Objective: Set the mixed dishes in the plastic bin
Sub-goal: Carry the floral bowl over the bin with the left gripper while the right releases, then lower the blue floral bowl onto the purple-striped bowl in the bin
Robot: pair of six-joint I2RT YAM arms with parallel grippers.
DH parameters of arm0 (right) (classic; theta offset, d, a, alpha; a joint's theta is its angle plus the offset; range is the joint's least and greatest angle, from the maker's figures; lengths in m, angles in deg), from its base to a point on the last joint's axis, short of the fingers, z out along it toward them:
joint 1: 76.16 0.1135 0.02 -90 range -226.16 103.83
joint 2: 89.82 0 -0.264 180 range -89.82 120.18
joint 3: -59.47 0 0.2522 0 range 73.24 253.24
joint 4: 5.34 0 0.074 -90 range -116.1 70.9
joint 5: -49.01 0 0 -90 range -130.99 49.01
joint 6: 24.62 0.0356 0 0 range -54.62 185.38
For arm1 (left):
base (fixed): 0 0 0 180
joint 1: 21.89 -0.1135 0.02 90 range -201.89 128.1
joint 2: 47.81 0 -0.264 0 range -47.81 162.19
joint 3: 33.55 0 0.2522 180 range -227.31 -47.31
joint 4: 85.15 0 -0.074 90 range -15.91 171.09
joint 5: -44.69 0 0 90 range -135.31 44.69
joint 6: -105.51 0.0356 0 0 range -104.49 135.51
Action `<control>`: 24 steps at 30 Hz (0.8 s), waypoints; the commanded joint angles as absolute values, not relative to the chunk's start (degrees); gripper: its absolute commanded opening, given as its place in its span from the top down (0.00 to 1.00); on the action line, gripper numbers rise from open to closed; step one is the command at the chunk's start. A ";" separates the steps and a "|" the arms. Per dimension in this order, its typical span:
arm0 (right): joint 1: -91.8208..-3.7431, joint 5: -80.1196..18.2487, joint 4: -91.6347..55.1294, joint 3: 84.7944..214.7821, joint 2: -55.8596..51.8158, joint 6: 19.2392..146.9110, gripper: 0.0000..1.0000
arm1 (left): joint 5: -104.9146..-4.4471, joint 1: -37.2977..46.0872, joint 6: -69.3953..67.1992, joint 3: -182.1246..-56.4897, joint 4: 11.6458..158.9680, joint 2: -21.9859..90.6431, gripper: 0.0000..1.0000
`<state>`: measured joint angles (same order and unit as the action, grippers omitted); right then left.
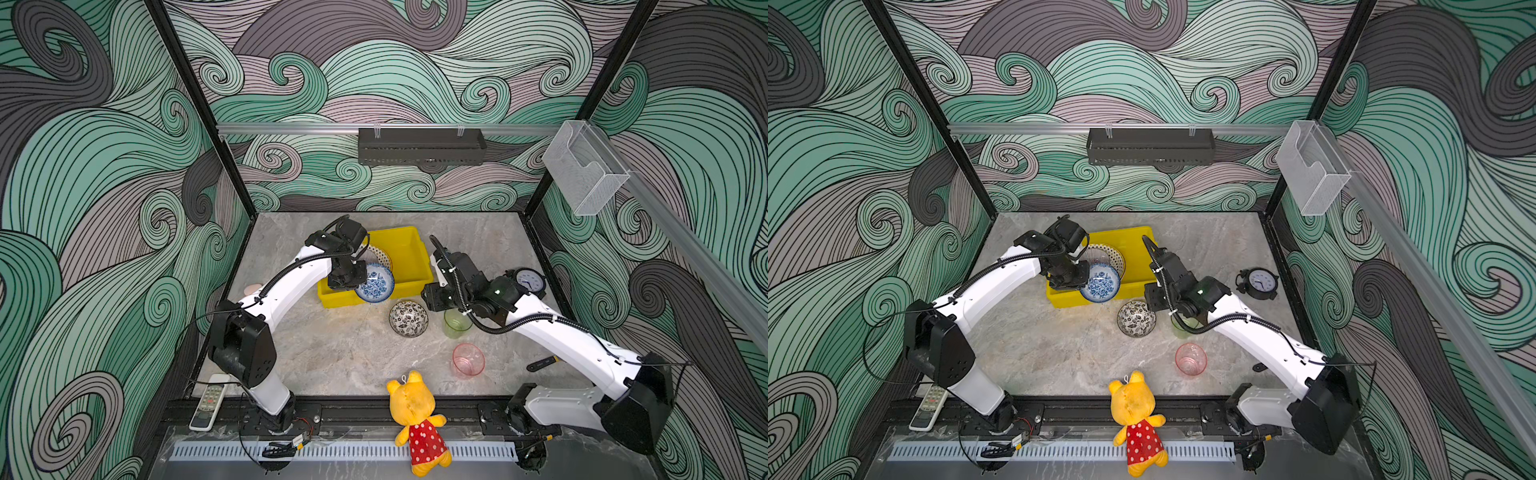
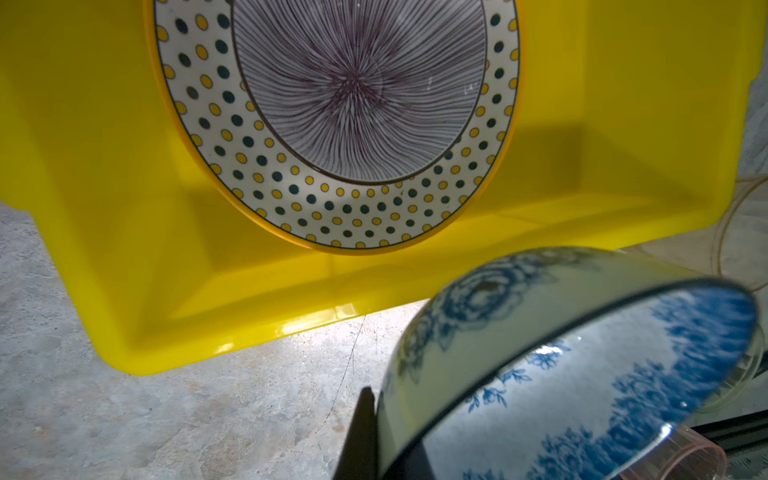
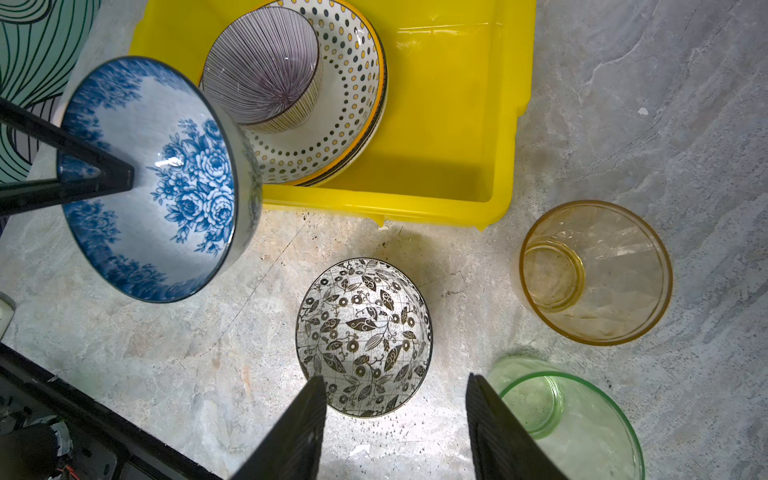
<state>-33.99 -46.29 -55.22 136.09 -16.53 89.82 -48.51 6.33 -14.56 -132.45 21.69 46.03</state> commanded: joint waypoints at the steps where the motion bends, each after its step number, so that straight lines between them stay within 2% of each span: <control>1: -34.02 -47.42 -54.10 136.71 -15.50 88.68 0.44 | -48.60 5.40 -13.69 -135.62 20.28 44.05 1.00; 24: -34.07 -44.95 -53.75 141.77 -8.59 87.18 0.41 | -48.47 -1.48 -10.16 -139.24 20.44 44.18 1.00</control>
